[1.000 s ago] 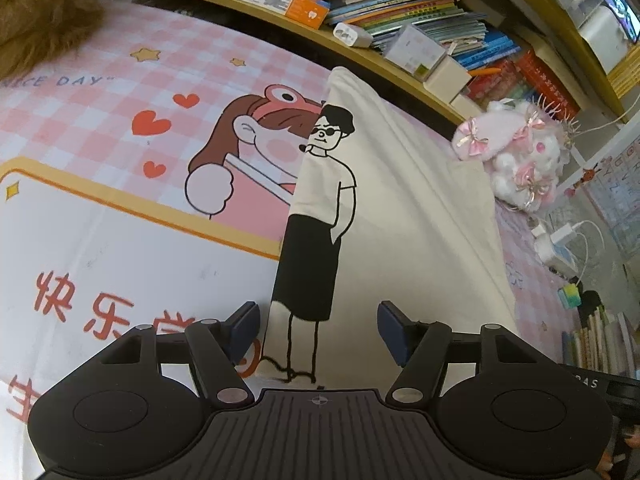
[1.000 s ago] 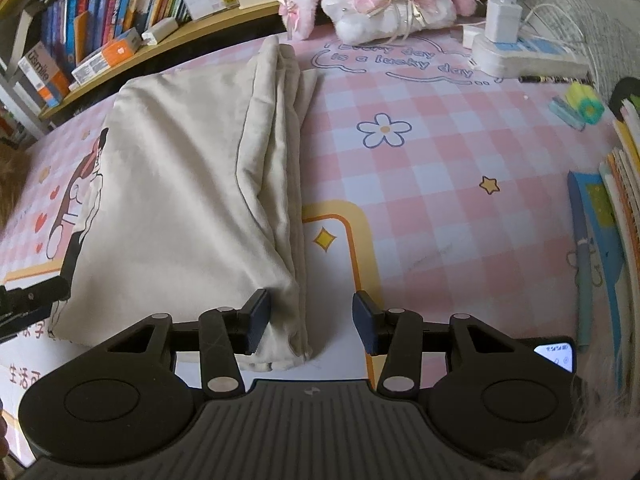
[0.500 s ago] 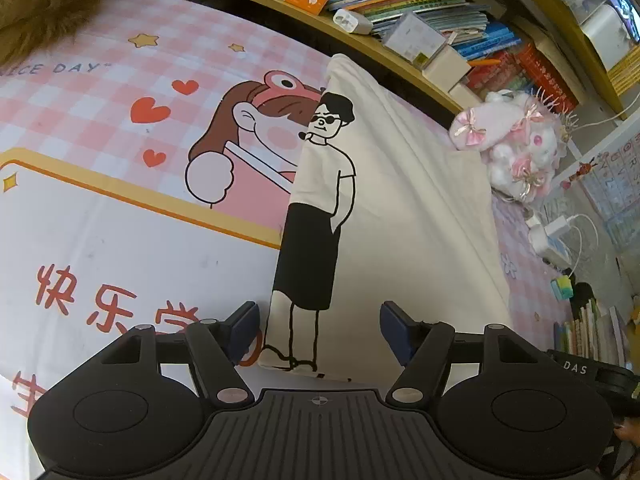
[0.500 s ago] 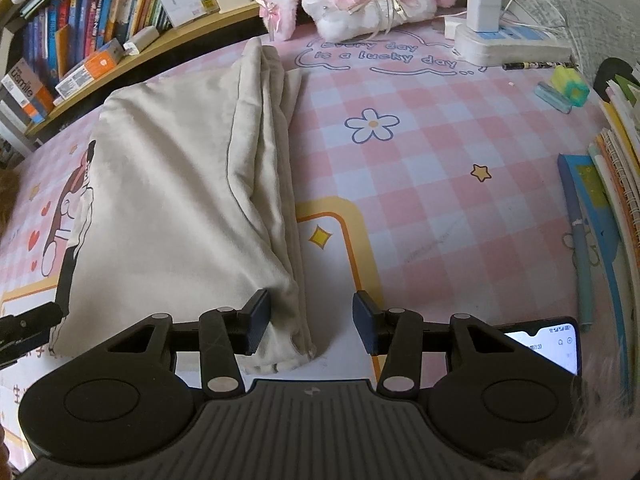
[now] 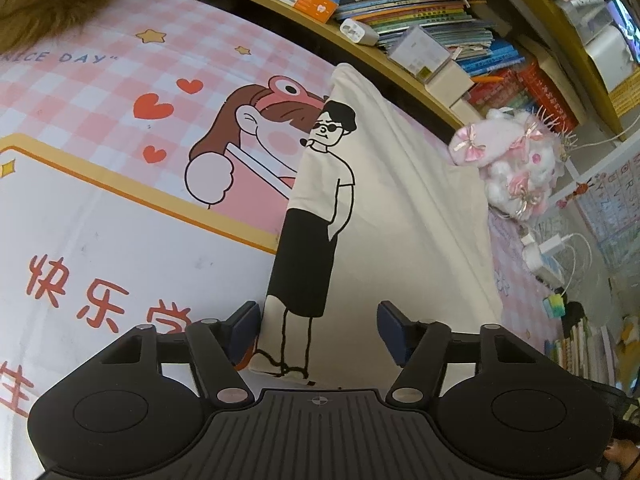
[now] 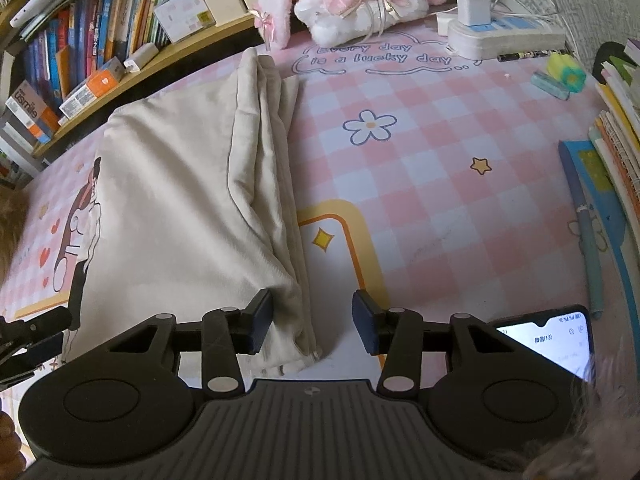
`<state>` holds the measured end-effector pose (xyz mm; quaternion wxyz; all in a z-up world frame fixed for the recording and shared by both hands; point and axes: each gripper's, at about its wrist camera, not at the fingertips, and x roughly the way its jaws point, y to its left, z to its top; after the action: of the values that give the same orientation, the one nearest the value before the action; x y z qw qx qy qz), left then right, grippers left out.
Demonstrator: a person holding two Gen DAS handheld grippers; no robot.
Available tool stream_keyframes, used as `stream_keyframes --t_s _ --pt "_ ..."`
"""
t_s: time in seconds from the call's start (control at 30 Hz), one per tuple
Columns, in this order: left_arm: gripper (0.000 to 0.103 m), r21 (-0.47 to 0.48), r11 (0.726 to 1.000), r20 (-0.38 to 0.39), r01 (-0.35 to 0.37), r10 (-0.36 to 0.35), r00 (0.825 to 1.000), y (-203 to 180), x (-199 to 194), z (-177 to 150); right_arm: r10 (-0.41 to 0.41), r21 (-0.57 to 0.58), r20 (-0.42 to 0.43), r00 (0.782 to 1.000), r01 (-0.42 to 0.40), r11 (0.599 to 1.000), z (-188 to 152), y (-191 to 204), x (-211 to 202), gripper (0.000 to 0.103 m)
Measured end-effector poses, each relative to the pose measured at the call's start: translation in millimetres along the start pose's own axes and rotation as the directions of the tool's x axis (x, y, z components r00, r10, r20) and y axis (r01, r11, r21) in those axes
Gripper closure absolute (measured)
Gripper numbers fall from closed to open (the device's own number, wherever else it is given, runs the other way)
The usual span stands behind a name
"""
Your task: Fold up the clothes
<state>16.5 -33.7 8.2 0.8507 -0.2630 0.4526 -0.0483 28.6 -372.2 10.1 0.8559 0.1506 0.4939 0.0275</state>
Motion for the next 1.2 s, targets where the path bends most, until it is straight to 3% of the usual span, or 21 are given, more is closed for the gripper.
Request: stream_keyframes --t_s 0.07,0.13,0.2,0.37,0.5,0.7,0.9,0.97,1.13,1.2 --pt "0.065 -0.001 1.0 -0.001 -0.02 0.02 1.0 1.7 -1.5 -1.2 0.026 0.007 -0.003 1.0 -0.026 1.0 -1.5 -0.1 -0.8 0.078" --pt "0.093 -0.026 0.999 -0.016 -0.022 0.022 1.0 7.8 -2.2 -2.3 0.048 0.006 -0.004 0.999 -0.048 0.999 -2.7 1.1 -2.0 0.087" --pt "0.1 -0.046 0.999 -0.02 -0.009 0.008 1.0 12.9 -5.2 -4.1 0.053 0.0 -0.002 0.999 -0.053 0.999 -3.8 3.2 -2.6 0.089" --pt "0.1 -0.001 1.0 0.06 0.022 -0.022 0.998 6.0 -35.9 -10.1 0.077 -0.002 -0.002 0.997 -0.077 0.997 -6.9 4.7 -5.1 0.092" --pt "0.1 -0.041 0.999 0.033 0.015 -0.014 0.999 19.8 -36.4 -16.4 0.12 0.023 -0.024 0.992 -0.12 0.993 -12.8 2.1 -7.6 0.093" --pt "0.099 -0.022 1.0 0.019 -0.01 0.01 1.0 19.7 -40.7 -26.2 0.126 0.002 -0.044 0.991 -0.126 0.992 -20.0 4.8 -13.2 0.093" --pt "0.093 0.052 0.995 0.046 -0.084 0.081 0.996 12.0 -47.7 -30.6 0.125 0.004 -0.048 0.991 -0.125 0.992 -23.6 0.0 -16.2 0.082" --pt "0.084 0.1 0.986 0.082 -0.137 0.129 0.988 5.4 -53.4 -30.6 0.123 0.007 -0.05 0.991 -0.123 0.992 -24.0 -2.9 -18.1 0.08" --pt "0.035 0.176 0.965 0.197 -0.195 0.159 0.967 -7.6 -72.8 -29.4 0.139 0.037 -0.064 0.988 -0.137 0.99 -27.0 -9.6 -21.9 0.076" --pt "0.029 0.216 0.955 0.234 -0.204 0.153 0.96 -14.5 -77.2 -30.3 0.148 0.049 -0.072 0.986 -0.145 0.988 -28.4 -11.4 -21.6 0.076"
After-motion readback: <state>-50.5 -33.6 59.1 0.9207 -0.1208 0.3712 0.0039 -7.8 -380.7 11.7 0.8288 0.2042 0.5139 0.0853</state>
